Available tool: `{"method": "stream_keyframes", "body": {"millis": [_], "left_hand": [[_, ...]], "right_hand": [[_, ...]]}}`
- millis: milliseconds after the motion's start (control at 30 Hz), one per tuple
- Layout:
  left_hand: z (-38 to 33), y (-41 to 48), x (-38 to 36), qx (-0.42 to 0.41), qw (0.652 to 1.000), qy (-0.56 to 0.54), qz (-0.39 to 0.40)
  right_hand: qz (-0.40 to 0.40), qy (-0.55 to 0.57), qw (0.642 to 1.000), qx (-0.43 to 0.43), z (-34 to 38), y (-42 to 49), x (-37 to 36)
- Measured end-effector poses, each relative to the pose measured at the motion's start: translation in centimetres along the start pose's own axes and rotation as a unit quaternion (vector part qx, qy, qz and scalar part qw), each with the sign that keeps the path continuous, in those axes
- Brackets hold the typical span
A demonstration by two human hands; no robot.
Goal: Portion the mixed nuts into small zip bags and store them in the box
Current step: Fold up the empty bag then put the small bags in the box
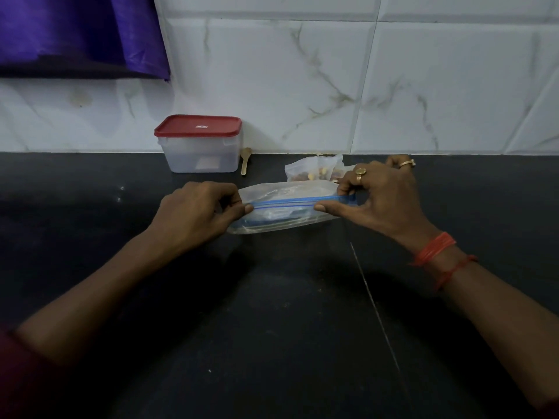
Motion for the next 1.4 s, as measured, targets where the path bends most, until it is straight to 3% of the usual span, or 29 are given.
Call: {"method": "stream_keyframes", "body": {"millis": [200, 333, 467, 600, 667, 800, 967, 1233, 1400], "left_hand": [[-0.3, -0.1, 0.4, -0.002, 0.999, 0.024, -0.024], [0.1, 0.2, 0.6, 0.039, 0.995, -0.094, 0.008], [0.6, 0.3, 0.4, 0.109, 0.954, -0.277, 0.035], [0.4, 0.1, -0.1, 0.167, 0.847, -0.500, 0.071], [0.6, 0.2, -0.2, 0.167, 0.817, -0.547, 0.069], [0.9, 0.2, -0.8, 0.146, 0.801, -0.575, 0.078], [1.3, 0.2, -1.2, 0.127, 0.766, -0.624, 0.089], [0.7, 0.1, -1.0, 0.148, 0.776, -0.600, 0.122], [0.4, 0.0, -1.2, 0.173, 0.760, -0.611, 0.134]], "right_hand": [[0.104, -0.021, 0.994, -0.039, -0.6, -0.1, -0.9], [0.195, 0.125, 0.969, -0.081, -1.1, -0.7, -1.9], [0.256, 0.349, 0.882, -0.188, -1.7, -1.5, -3.1], [0.248, 0.480, 0.810, -0.227, -1.9, -1.7, -3.4], [0.239, 0.530, 0.775, -0.248, -2.1, -1.8, -3.5], [0.222, 0.606, 0.703, -0.300, -2.6, -2.1, -3.4], [0.191, 0.621, 0.701, -0.293, -3.3, -2.4, -3.5], [0.170, 0.615, 0.709, -0.302, -3.5, -2.3, -3.2], [0.170, 0.629, 0.693, -0.308, -2.9, -2.1, -3.3]]}}
Point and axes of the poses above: each hand's wrist, its own y-axis towards the middle knuckle, its own x-axis out of the back of the hand, z = x × y, the point moved 4 cm from there along y, towards the middle knuckle, and after that the axes turned 1 degree about x, right-handed, at the moved point
